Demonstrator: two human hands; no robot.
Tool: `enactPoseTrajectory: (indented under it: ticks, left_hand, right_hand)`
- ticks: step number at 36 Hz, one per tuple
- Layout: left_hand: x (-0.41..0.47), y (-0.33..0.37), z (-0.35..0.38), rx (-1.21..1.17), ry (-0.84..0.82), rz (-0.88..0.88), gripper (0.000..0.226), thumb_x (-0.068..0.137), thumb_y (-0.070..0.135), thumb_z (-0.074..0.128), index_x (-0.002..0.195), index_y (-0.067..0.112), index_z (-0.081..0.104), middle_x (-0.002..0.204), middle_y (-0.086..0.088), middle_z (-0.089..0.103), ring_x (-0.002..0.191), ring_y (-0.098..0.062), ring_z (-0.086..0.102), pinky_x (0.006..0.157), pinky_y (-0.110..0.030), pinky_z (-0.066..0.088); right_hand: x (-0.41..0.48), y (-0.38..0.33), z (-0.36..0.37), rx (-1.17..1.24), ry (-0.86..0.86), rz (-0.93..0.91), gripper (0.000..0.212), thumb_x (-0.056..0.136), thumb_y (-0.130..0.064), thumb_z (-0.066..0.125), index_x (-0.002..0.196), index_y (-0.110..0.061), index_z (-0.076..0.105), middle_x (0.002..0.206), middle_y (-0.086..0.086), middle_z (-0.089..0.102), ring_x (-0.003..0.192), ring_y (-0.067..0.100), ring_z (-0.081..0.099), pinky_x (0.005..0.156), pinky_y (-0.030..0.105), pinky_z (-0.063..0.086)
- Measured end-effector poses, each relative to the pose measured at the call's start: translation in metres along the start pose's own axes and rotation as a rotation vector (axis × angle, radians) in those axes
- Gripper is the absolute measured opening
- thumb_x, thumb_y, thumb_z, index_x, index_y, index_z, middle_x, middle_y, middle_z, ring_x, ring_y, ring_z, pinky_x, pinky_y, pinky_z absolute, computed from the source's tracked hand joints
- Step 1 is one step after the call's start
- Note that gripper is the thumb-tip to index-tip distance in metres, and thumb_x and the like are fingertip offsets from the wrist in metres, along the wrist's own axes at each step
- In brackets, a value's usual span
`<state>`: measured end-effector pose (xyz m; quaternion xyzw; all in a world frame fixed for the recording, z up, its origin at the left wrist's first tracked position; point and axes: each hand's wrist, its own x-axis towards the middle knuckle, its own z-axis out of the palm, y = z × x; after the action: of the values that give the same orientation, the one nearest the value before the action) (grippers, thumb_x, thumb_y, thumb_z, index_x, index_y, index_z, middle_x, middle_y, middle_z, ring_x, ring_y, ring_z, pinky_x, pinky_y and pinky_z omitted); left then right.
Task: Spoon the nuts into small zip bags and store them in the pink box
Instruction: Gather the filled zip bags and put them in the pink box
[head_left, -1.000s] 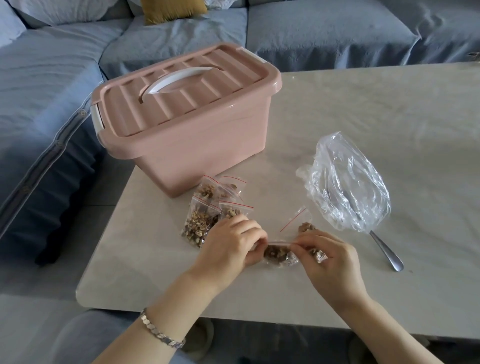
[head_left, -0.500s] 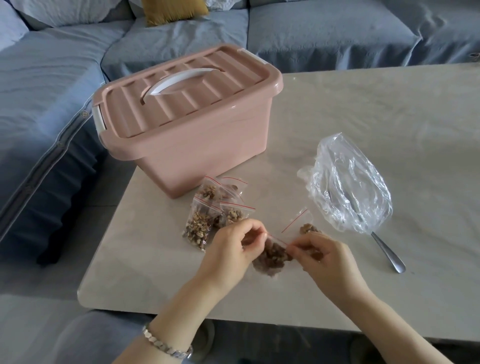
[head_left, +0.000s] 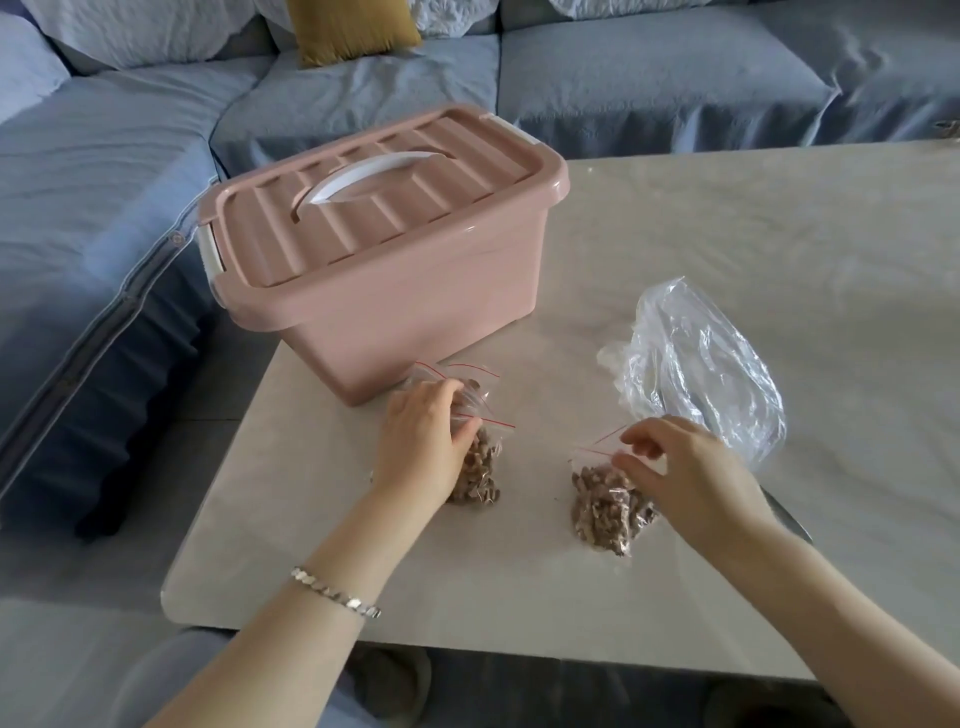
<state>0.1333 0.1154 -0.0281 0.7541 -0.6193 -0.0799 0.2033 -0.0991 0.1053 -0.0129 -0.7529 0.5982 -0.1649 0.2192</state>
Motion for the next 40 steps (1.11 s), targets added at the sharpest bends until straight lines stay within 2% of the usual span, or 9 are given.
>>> enactPoseTrajectory:
  ticks: [6, 11, 14, 17, 20, 23, 28, 34, 40]
  left_hand:
    - [0.011, 0.002, -0.003, -0.024, -0.087, 0.061, 0.028, 0.082, 0.018, 0.067, 0.109, 0.011, 0.063, 0.1, -0.005, 0.064, 0.1, -0.028, 0.049, 0.087, -0.034, 0.036]
    - [-0.001, 0.004, -0.016, -0.176, -0.124, 0.132, 0.011, 0.083, 0.009, 0.066, 0.093, 0.006, 0.068, 0.09, -0.005, 0.062, 0.088, -0.02, 0.058, 0.078, -0.022, 0.04]
    - [-0.017, 0.009, -0.029, -0.355, -0.181, 0.168, 0.007, 0.086, 0.009, 0.063, 0.088, 0.013, 0.069, 0.083, 0.007, 0.057, 0.076, -0.001, 0.055, 0.069, -0.007, 0.037]
    - [-0.032, 0.011, -0.035, -0.489, -0.199, 0.198, 0.025, 0.086, 0.006, 0.063, 0.082, 0.03, 0.062, 0.084, 0.009, 0.06, 0.081, 0.001, 0.058, 0.073, -0.007, 0.04]
    - [-0.045, 0.011, -0.029, -0.588, -0.111, 0.156, 0.031, 0.084, 0.003, 0.064, 0.08, 0.033, 0.06, 0.084, 0.007, 0.062, 0.08, -0.002, 0.058, 0.073, -0.009, 0.042]
    - [-0.056, 0.015, -0.018, -0.733, -0.147, 0.026, 0.028, 0.083, 0.001, 0.065, 0.085, 0.029, 0.061, 0.085, 0.006, 0.065, 0.077, 0.002, 0.062, 0.072, -0.009, 0.044]
    - [-0.059, 0.017, -0.002, -0.922, -0.304, -0.203, 0.026, 0.077, 0.001, 0.07, 0.087, 0.025, 0.066, 0.08, 0.006, 0.073, 0.074, -0.005, 0.067, 0.067, -0.015, 0.049]
    - [-0.056, 0.019, 0.001, -0.931, -0.229, -0.269, 0.009, 0.075, 0.002, 0.072, 0.075, 0.011, 0.073, 0.072, -0.001, 0.073, 0.066, -0.007, 0.067, 0.063, -0.014, 0.049]
    - [-0.059, 0.019, 0.001, -1.017, -0.211, -0.368, 0.012, 0.074, 0.005, 0.072, 0.07, 0.017, 0.071, 0.068, 0.004, 0.072, 0.068, -0.006, 0.066, 0.069, -0.018, 0.053]
  right_hand:
    - [-0.017, -0.014, 0.022, 0.032, 0.145, -0.161, 0.014, 0.075, -0.007, 0.073, 0.087, -0.013, 0.07, 0.091, 0.001, 0.064, 0.09, 0.025, 0.059, 0.078, 0.03, 0.043]
    - [-0.019, -0.031, 0.031, 0.173, 0.229, -0.235, 0.018, 0.076, -0.016, 0.064, 0.093, -0.011, 0.068, 0.097, 0.001, 0.062, 0.095, 0.012, 0.046, 0.085, 0.013, 0.031]
    - [-0.016, -0.047, 0.028, 0.274, 0.091, -0.232, 0.035, 0.081, -0.022, 0.068, 0.114, -0.015, 0.061, 0.111, -0.008, 0.056, 0.101, 0.002, 0.044, 0.088, 0.007, 0.027]
    - [-0.011, -0.057, 0.032, 0.438, -0.11, -0.149, 0.051, 0.078, -0.031, 0.071, 0.125, -0.025, 0.051, 0.113, -0.02, 0.05, 0.099, -0.003, 0.049, 0.084, 0.006, 0.036]
    - [-0.009, -0.057, 0.037, 0.527, -0.146, -0.11, 0.023, 0.076, -0.026, 0.074, 0.093, -0.038, 0.063, 0.093, -0.017, 0.067, 0.077, -0.004, 0.06, 0.073, 0.012, 0.047]
    - [-0.015, -0.052, 0.044, 0.504, -0.121, -0.11, 0.021, 0.078, -0.025, 0.074, 0.067, -0.039, 0.062, 0.07, -0.017, 0.064, 0.07, -0.004, 0.058, 0.061, 0.01, 0.042]
    - [-0.025, -0.043, 0.052, 0.516, -0.088, -0.039, 0.016, 0.077, -0.017, 0.074, 0.069, -0.028, 0.066, 0.062, -0.019, 0.061, 0.067, -0.007, 0.057, 0.061, 0.007, 0.039]
    - [-0.026, -0.039, 0.048, 0.544, -0.051, 0.04, 0.023, 0.076, -0.018, 0.073, 0.062, -0.035, 0.065, 0.057, -0.02, 0.063, 0.064, -0.003, 0.06, 0.062, 0.009, 0.043]
    - [-0.027, -0.038, 0.046, 0.632, -0.053, 0.132, 0.028, 0.079, -0.014, 0.071, 0.063, -0.036, 0.064, 0.06, -0.014, 0.067, 0.057, 0.005, 0.063, 0.064, 0.018, 0.05]
